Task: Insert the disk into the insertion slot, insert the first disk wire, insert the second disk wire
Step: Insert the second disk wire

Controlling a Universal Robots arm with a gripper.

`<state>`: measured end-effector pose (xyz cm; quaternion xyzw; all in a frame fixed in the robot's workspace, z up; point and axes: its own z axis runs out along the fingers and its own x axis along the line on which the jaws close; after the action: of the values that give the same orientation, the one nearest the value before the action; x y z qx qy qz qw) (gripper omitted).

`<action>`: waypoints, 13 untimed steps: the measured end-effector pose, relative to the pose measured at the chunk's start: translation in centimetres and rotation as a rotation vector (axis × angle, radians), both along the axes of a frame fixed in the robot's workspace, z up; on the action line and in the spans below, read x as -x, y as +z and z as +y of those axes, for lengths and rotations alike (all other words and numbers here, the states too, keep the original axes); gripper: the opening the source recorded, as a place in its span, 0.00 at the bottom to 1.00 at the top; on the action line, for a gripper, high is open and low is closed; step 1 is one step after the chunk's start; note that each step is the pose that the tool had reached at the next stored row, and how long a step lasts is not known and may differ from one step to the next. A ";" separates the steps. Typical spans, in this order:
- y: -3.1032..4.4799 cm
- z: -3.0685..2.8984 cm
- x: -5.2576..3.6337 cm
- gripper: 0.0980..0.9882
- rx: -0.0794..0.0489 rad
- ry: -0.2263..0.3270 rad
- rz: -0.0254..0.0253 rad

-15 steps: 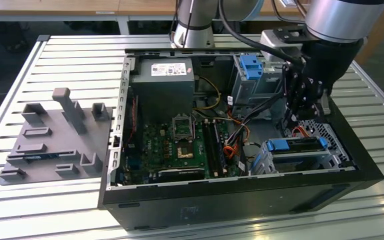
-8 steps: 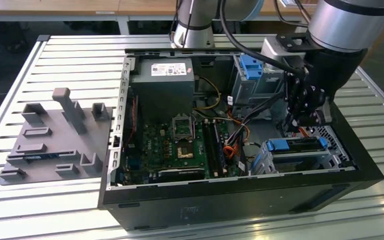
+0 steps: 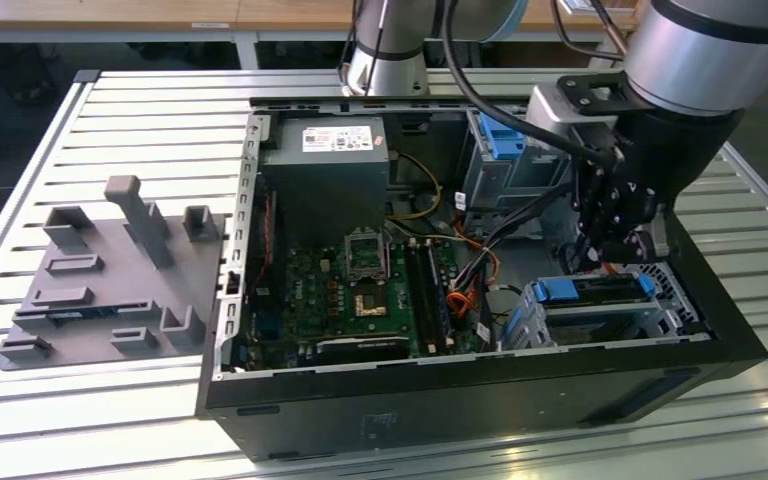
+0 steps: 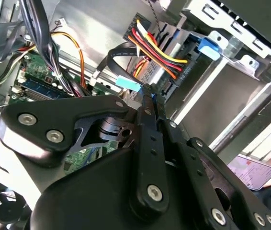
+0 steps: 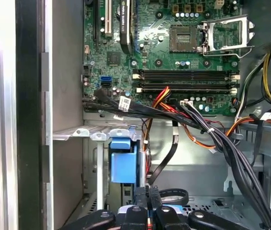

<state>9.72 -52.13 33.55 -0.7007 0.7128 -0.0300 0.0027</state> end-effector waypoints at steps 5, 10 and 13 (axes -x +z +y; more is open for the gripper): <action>0.00 -0.64 0.00 0.05 -0.016 0.000 0.0000; 0.00 -1.13 -0.07 0.05 -0.022 0.000 0.0000; 0.00 -1.21 -0.31 0.05 -0.022 0.000 0.0001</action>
<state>10.04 -53.33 33.55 -0.7006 0.7131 -0.0220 0.0104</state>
